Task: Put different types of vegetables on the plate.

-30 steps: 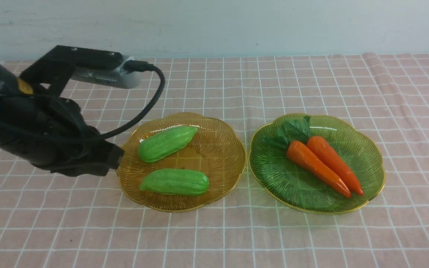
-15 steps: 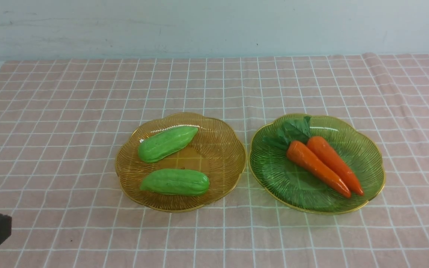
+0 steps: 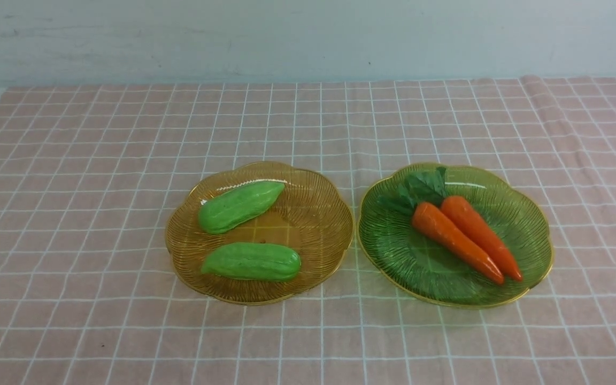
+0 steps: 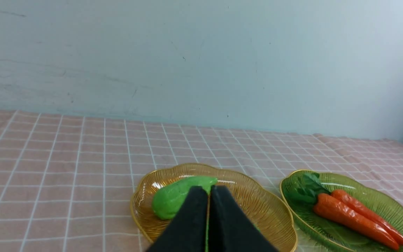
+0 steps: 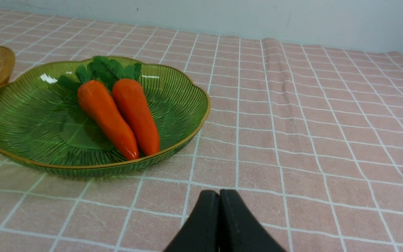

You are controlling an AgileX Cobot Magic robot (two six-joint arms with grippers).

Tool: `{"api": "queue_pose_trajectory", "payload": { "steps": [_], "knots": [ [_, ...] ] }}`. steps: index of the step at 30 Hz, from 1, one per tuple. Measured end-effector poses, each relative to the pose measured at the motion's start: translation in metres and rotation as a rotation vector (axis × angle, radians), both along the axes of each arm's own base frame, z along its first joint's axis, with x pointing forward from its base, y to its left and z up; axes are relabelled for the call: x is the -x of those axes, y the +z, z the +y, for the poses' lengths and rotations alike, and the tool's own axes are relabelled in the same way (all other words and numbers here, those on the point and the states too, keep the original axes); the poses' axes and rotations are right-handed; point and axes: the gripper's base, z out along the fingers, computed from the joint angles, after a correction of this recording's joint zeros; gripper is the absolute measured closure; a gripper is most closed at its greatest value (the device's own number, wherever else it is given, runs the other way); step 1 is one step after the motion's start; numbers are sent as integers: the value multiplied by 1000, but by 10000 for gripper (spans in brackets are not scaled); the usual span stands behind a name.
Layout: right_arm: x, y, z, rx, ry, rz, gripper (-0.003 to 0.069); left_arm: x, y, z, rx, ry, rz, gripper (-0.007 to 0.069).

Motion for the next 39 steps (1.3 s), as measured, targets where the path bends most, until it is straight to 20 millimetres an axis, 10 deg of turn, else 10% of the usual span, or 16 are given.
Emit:
{"api": "queue_pose_trajectory", "payload": {
  "steps": [10,16,39],
  "knots": [
    [0,0,0,-1,0,0,676,-6,-22,-1,-90,13,44,627],
    [0,0,0,-5,-1,0,676,-16,-79,0,-215,54,177,627],
    [0,0,0,-8,-3,0,676,-15,-89,13,-332,262,286,627]
  ]
}}
